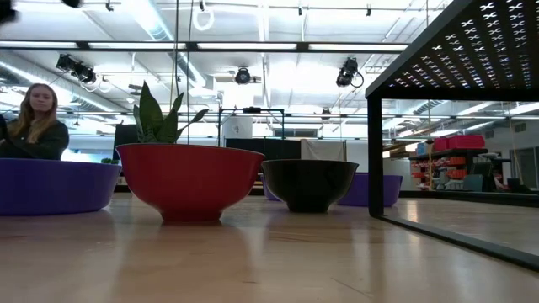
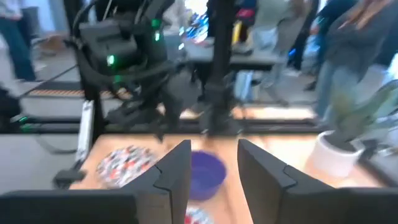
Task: Pick & Place Mini bowls
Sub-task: Put the bottom blue bowl on the shelf
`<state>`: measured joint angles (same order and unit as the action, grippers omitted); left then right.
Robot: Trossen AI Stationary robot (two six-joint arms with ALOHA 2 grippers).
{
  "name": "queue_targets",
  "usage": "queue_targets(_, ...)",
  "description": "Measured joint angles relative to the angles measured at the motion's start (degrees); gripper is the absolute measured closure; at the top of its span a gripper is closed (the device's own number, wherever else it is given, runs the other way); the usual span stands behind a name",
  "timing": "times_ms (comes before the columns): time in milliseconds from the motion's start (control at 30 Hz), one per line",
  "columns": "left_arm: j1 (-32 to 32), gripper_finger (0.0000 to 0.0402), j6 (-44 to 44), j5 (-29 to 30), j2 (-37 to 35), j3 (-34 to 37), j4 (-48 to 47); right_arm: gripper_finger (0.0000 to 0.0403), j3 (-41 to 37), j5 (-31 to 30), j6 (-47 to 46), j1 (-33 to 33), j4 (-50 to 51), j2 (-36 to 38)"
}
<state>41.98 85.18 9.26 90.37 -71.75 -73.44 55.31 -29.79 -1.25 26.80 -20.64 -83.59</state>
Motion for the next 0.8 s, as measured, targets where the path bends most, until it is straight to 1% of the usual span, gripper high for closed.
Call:
queue_targets(100, 2.79, 0.0222, 5.34, -0.58, -0.12, -0.02, -2.51, 0.0270, 0.00, 1.95, -1.40, -0.31, 2.33, -0.04)
queue_targets(167, 4.44, 0.0212, 5.71, -0.25, -0.30, -0.02, -2.85, 0.0270, 0.00, 2.38, -1.35, -0.16, 2.71, -0.29)
queue_targets(233, 5.56, 0.0196, 3.61, -0.24, -0.33, -0.02, -2.70, 0.0270, 0.00, 2.42, -1.34, 0.23, 3.19, -0.48)
queue_targets(333, 6.34, 0.0172, -3.30, -0.47, -0.33, 0.14, -2.54, 0.0270, 0.00, 2.42, -1.32, 0.48, 3.23, -0.44)
queue_targets(433, 6.06, 0.0161, -11.27, -0.23, -0.33, 1.45, -2.41, 0.0270, 0.00, 2.44, -1.32, 0.47, 3.85, -0.44)
queue_targets(667, 2.40, 0.0171, -31.23, 1.37, -0.37, 7.77, 2.38, 0.0270, 0.00, 2.42, -1.30, 0.45, 5.05, -0.44)
queue_targets(800, -0.03, 0.0172, -40.24, 2.01, -0.37, 10.96, 3.71, 0.0270, 0.00, 2.42, -1.30, 0.45, 5.37, -0.44)
